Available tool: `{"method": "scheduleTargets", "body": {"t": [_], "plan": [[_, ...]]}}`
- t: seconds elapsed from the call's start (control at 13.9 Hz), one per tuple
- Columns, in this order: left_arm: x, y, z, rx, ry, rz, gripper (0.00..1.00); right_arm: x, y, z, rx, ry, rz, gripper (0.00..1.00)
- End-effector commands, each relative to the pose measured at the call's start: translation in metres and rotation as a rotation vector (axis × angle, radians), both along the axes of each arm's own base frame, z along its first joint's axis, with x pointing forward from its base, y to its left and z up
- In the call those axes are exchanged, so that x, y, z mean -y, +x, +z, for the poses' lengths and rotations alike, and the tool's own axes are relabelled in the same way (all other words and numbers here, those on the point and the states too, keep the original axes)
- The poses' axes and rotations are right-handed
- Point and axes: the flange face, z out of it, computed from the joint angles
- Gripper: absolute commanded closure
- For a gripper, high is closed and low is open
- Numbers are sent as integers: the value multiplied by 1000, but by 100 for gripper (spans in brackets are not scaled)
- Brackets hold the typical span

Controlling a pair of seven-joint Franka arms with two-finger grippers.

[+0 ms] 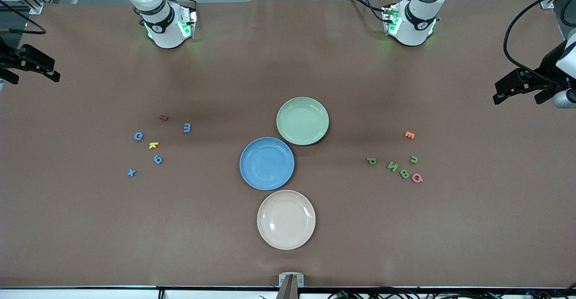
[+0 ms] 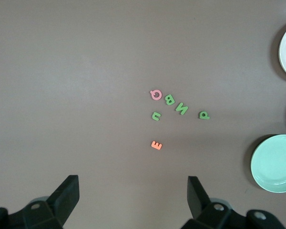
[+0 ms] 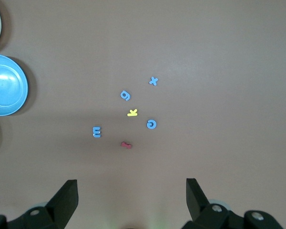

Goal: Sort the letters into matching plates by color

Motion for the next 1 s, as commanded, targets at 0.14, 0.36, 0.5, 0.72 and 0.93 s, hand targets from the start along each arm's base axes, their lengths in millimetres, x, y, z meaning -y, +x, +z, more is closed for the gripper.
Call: {"method": "scheduleTargets", "body": {"t": [0.14,0.36,0.5,0.72,0.93], "plan": [[1,-9,6,-3,7,-19,0,-1,-6,-2,-7,15,-58,0],[0,-8,5,-5,5,-6,0,1,-6,-2,-7,16,-59,0],[0,-9,1,-29,0,-6,0,1,-6,-3,-10,17,-62,0],[14,3,-32,-108,-4,-20,0,1,-7,-5,-24,18,-60,0],[41,25,-88,-190,-34,-22,0,0,-7,-1,-15,17,-59,0]]}}
